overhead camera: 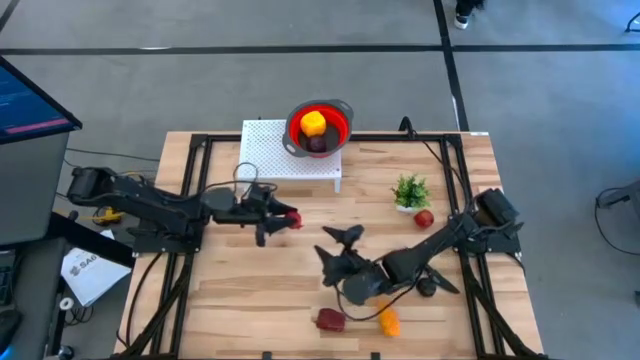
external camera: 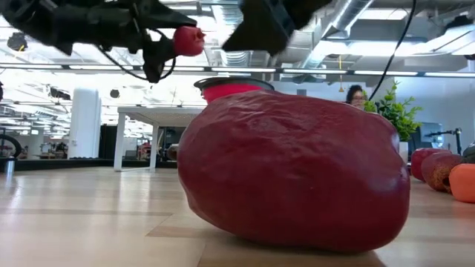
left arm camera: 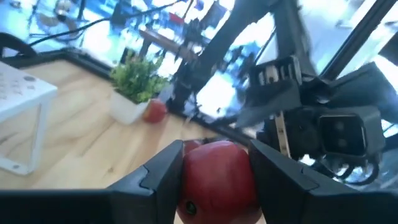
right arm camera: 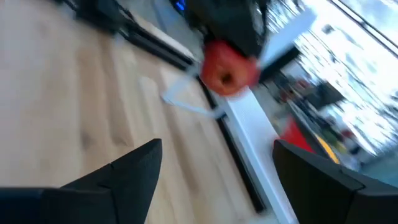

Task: Pick & Place Fruit
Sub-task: Put the bottom red pomegranate into the red strainer bowl on the shelf

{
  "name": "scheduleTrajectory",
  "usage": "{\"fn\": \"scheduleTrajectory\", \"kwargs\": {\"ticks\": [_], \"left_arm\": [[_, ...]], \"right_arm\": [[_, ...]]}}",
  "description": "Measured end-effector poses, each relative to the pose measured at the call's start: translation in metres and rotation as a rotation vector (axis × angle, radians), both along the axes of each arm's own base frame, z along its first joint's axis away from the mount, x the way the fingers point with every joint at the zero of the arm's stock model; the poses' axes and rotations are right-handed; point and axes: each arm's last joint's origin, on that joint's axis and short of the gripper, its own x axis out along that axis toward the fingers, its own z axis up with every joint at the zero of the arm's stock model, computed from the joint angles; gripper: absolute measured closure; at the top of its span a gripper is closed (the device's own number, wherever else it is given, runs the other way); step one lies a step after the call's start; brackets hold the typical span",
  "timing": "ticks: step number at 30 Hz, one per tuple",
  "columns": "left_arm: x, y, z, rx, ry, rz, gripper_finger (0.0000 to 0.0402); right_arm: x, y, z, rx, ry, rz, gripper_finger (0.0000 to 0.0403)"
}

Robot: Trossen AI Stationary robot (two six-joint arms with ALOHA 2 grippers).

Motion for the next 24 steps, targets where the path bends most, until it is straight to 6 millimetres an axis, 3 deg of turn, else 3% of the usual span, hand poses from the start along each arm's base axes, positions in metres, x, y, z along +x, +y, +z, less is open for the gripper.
{"fn": "scheduleTrajectory", "kwargs": {"ticks": [4, 9, 14, 24], "left_arm": [[-0.010, -0.003, -0.008, -0.015, -0.062, 0.011, 0.0239], [-0.011, -0.006, -0.010, -0.015, -0.070, 0.006, 0.0234], [-0.012, -0.006, -0.007, -0.013, -0.091, 0.006, 0.0233], [-0.012, -0.006, -0.006, -0.011, -0.103, 0.008, 0.0228]], "right_arm": [[0.015, -0.012, 0.014, 0.060, -0.097, 0.101, 0.0102], [0.025, -0.028, 0.024, 0.107, -0.207, 0.096, 0.0102], [0.032, -0.037, 0.023, 0.157, -0.196, 0.242, 0.0102], [0.044, -0.065, 0.022, 0.236, -0.255, 0.196, 0.0102]]}}
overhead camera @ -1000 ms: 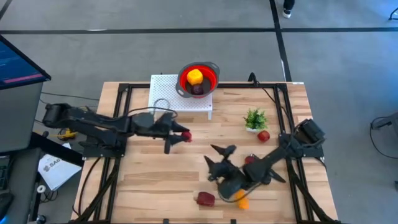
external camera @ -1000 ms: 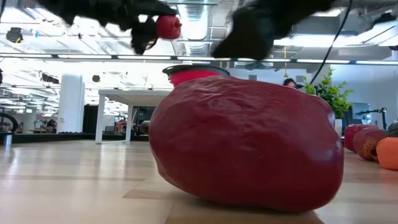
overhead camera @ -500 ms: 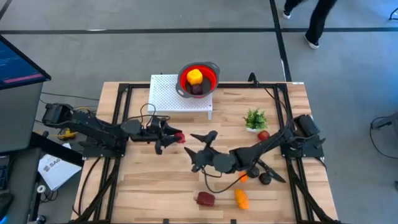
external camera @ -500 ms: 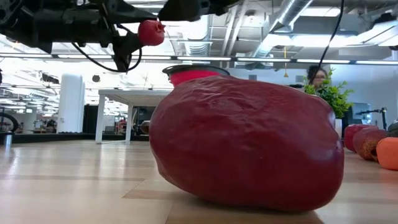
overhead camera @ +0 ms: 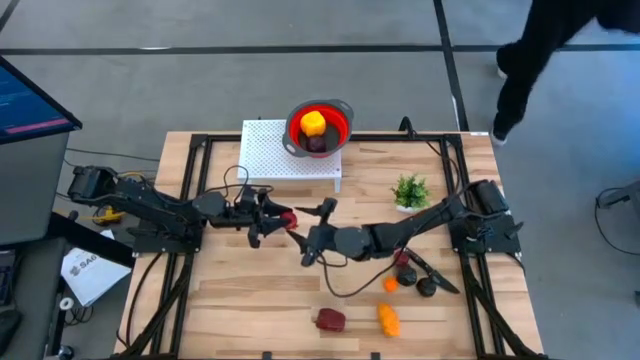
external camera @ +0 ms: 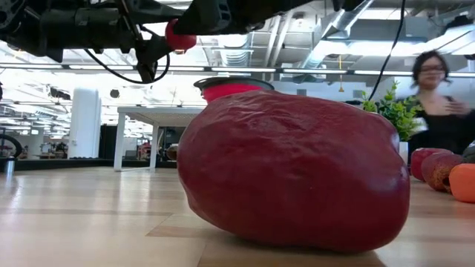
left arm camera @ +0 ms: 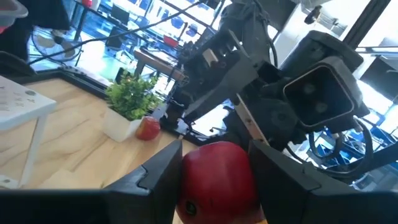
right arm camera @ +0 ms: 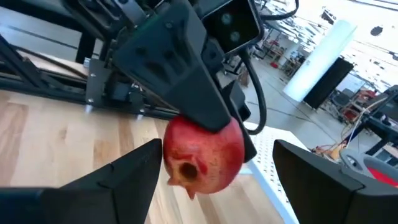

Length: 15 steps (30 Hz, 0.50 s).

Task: Pick & Place Fruit
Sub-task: Put the bottom red pomegranate into the red strainer bowl on the shelf

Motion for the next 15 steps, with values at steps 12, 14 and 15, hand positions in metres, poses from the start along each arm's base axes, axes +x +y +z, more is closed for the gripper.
{"fn": "scheduleTrajectory", "kwargs": {"ticks": [12, 14, 15], "left_arm": [[0.000, 0.000, 0.003, -0.003, -0.029, 0.000, 0.0226], [0.000, 0.000, 0.003, -0.003, -0.033, 0.000, 0.0226], [0.000, 0.000, 0.003, -0.004, -0.033, 0.000, 0.0226]], "right_arm": [[0.004, -0.009, 0.001, 0.027, -0.013, 0.071, 0.0157], [0.004, -0.011, 0.001, 0.029, -0.012, 0.073, 0.0186], [0.005, -0.011, 0.001, 0.034, -0.011, 0.078, 0.0201]]}}
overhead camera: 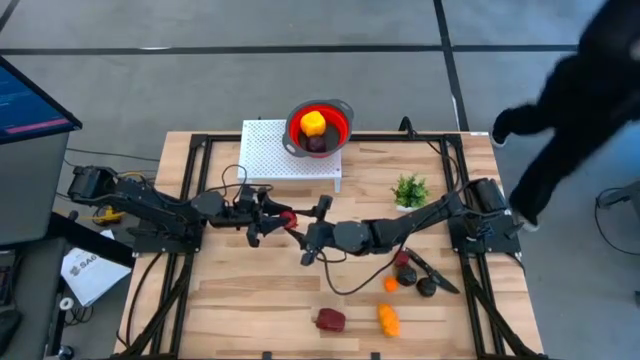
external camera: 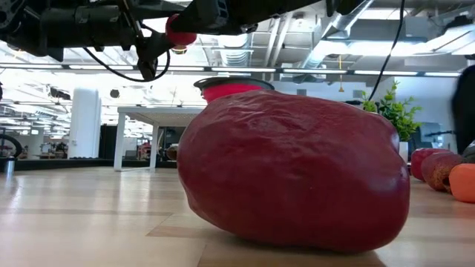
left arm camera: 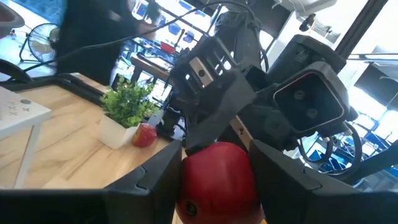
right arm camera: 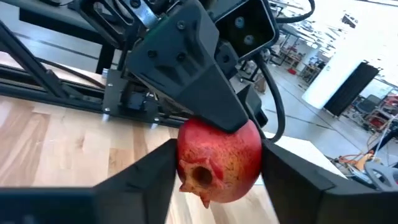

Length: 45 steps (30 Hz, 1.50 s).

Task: Pick & Place Fruit
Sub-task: Put the bottom red pomegranate into the red strainer bowl on the shelf

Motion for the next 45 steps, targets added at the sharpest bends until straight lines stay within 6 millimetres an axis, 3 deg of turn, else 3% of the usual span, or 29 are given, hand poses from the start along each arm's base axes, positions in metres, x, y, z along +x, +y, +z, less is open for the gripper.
{"fn": "scheduleTrajectory", "kwargs": {"ticks": [3, 6, 14, 18, 21, 25, 30, 35, 45], "left_arm": [[0.000, 0.000, 0.000, 0.037, 0.000, 0.002, 0.0223], [0.000, 0.000, 0.001, 0.121, -0.009, -0.006, 0.0202], [-0.005, -0.003, 0.009, 0.474, -0.052, 0.000, 0.0112], [-0.003, -0.018, 0.005, 0.776, -0.014, -0.033, 0.0100], [0.003, -0.036, -0.004, 1.001, 0.126, -0.025, 0.0100], [0.017, -0.057, -0.010, 1.159, 0.279, 0.103, 0.0098], [0.043, -0.068, -0.022, 1.208, 0.432, 0.223, 0.0088], [0.062, -0.066, -0.032, 1.223, 0.533, 0.306, 0.0079], [0.069, -0.059, -0.037, 1.213, 0.617, 0.424, 0.0107]], "right_arm": [[0.000, 0.000, -0.001, 0.009, 0.002, 0.012, 0.0243], [-0.001, 0.005, -0.004, 0.018, 0.036, 0.033, 0.0260], [-0.015, 0.014, -0.020, 0.190, 0.213, 0.003, 0.0229], [-0.026, 0.005, -0.018, 0.366, 0.292, -0.037, 0.0239], [-0.031, -0.007, -0.015, 0.530, 0.329, -0.052, 0.0245], [-0.030, -0.022, -0.010, 0.676, 0.309, -0.058, 0.0237], [-0.026, -0.040, -0.009, 0.741, 0.279, -0.091, 0.0226], [-0.024, -0.050, -0.008, 0.753, 0.253, -0.111, 0.0232], [-0.022, -0.052, -0.005, 0.770, 0.224, -0.085, 0.0226]]}}
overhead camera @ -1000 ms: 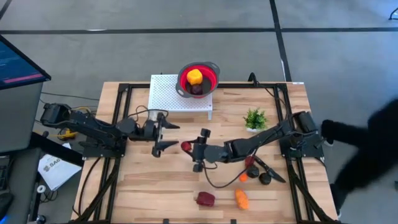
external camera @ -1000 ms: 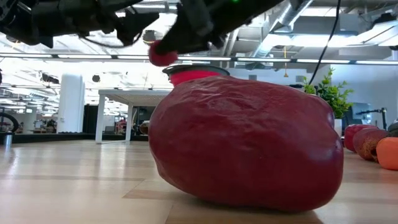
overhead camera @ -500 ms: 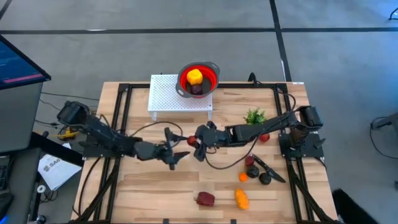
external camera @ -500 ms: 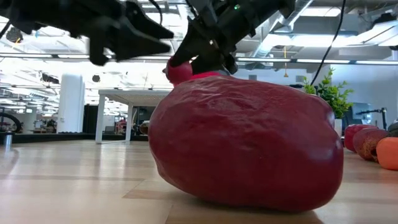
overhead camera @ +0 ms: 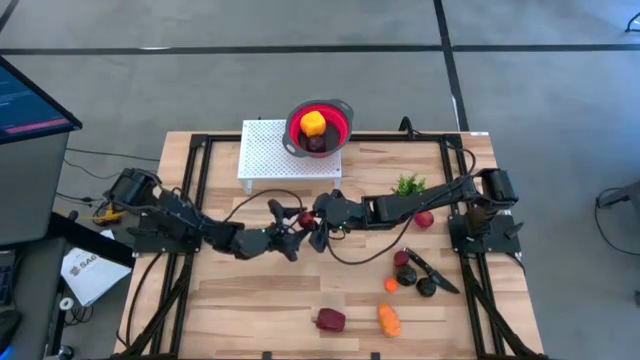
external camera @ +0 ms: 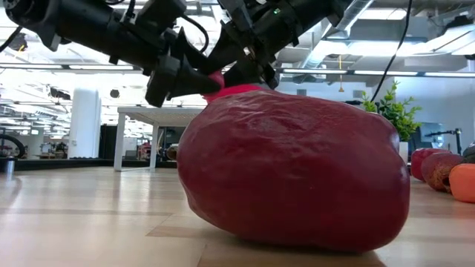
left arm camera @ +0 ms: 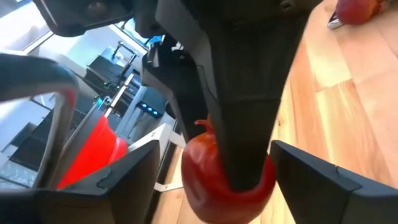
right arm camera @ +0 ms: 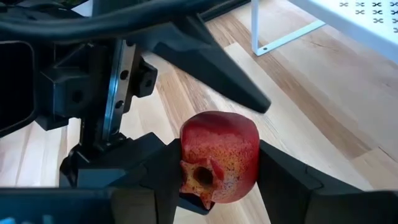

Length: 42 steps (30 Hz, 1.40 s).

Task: Pick & Place Fruit
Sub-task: Put the bottom red pomegranate into the red strainer bowl on the shelf

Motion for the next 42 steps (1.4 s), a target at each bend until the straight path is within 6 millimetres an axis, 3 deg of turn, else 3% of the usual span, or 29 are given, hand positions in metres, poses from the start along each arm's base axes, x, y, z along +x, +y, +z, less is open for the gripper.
{"fn": "scheduleTrajectory", "kwargs": {"ticks": [14, 20, 24, 31, 37, 42], "left_arm": [[0.000, -0.001, -0.001, -0.074, -0.033, -0.027, 0.0233], [0.000, -0.001, -0.003, -0.158, -0.062, -0.022, 0.0216], [-0.001, 0.001, -0.008, -0.228, -0.054, 0.015, 0.0214], [-0.003, 0.004, -0.016, -0.434, -0.093, 0.046, 0.0223], [0.003, -0.002, -0.006, -0.610, -0.196, -0.098, 0.0217], [0.017, 0.013, 0.030, -0.567, -0.414, -0.145, 0.0218]], "right_arm": [[0.000, -0.001, 0.000, -0.009, 0.004, 0.004, 0.0194], [-0.002, -0.010, -0.001, -0.028, 0.050, 0.076, 0.0137], [-0.016, -0.021, 0.008, -0.024, 0.132, 0.060, 0.0112], [-0.051, -0.027, 0.022, -0.167, 0.316, -0.142, 0.0109], [-0.076, -0.008, -0.019, -0.204, 0.427, -0.267, 0.0111], [-0.095, 0.010, -0.058, -0.135, 0.398, -0.327, 0.0111]]}}
